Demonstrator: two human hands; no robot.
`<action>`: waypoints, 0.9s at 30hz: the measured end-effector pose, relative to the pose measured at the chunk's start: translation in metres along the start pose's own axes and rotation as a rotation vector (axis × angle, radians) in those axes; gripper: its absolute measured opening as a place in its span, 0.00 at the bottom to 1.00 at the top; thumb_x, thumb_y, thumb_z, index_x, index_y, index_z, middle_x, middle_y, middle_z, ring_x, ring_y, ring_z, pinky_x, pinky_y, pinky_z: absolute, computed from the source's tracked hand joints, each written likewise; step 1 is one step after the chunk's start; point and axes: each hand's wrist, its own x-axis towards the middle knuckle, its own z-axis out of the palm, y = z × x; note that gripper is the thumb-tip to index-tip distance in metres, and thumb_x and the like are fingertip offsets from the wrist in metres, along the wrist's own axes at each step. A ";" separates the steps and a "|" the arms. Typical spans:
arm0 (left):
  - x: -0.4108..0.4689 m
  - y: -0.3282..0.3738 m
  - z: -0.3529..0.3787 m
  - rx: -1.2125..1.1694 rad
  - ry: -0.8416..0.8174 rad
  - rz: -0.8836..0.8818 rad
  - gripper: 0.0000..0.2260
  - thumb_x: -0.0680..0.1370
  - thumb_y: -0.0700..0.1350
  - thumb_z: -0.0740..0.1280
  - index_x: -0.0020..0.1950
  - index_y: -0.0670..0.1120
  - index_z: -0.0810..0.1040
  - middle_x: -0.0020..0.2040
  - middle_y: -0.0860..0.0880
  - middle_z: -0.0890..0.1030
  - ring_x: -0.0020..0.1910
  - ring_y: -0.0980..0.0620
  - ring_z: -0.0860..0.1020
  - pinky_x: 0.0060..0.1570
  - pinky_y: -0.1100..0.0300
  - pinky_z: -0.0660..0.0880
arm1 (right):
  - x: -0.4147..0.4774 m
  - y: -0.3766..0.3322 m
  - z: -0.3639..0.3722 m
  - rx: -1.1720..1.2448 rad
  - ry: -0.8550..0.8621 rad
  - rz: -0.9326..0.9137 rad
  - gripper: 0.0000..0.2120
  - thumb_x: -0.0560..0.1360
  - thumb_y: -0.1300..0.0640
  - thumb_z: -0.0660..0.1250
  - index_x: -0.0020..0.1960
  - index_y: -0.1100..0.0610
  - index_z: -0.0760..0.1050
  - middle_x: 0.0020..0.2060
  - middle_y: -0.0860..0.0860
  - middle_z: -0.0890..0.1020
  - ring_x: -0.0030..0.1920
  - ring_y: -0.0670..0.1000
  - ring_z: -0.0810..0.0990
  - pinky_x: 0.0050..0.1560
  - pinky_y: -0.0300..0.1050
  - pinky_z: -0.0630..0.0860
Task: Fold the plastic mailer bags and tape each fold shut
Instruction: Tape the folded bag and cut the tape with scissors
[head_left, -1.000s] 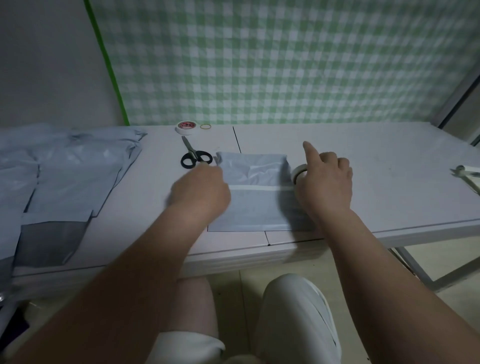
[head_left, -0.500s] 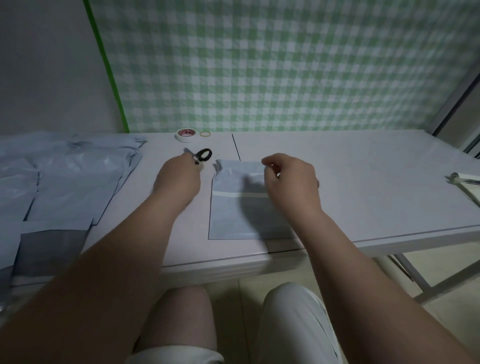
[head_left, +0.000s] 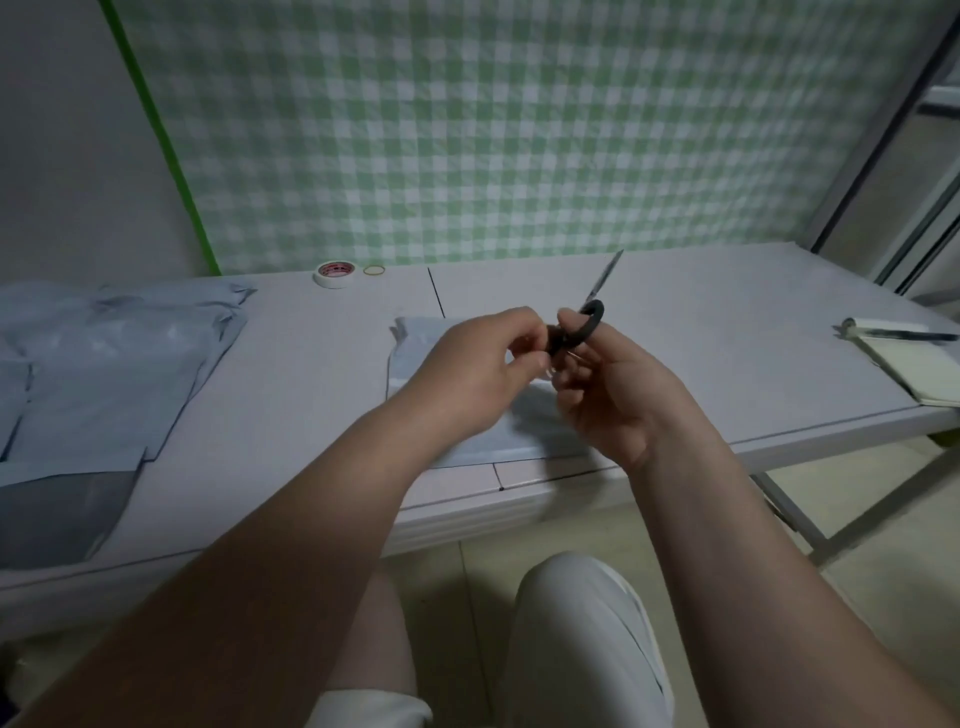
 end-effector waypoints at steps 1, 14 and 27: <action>0.005 -0.001 0.006 -0.026 -0.028 -0.017 0.02 0.78 0.43 0.65 0.46 0.50 0.74 0.42 0.55 0.76 0.35 0.61 0.71 0.38 0.64 0.66 | -0.001 -0.002 -0.008 -0.006 0.037 -0.024 0.07 0.74 0.58 0.67 0.37 0.57 0.76 0.29 0.49 0.74 0.22 0.41 0.67 0.21 0.31 0.63; 0.070 -0.020 0.056 0.147 -0.083 -0.210 0.07 0.76 0.44 0.67 0.47 0.41 0.80 0.40 0.45 0.79 0.44 0.44 0.79 0.45 0.55 0.71 | -0.019 0.000 -0.073 -0.990 0.463 -0.176 0.18 0.68 0.46 0.71 0.31 0.58 0.73 0.27 0.54 0.73 0.29 0.51 0.67 0.31 0.43 0.61; 0.059 -0.052 0.061 -0.508 0.038 -0.438 0.09 0.79 0.43 0.63 0.40 0.43 0.77 0.33 0.49 0.79 0.30 0.56 0.81 0.57 0.35 0.70 | -0.028 -0.001 -0.064 -1.546 0.468 -0.057 0.17 0.67 0.45 0.67 0.29 0.56 0.66 0.28 0.51 0.73 0.30 0.52 0.71 0.28 0.40 0.60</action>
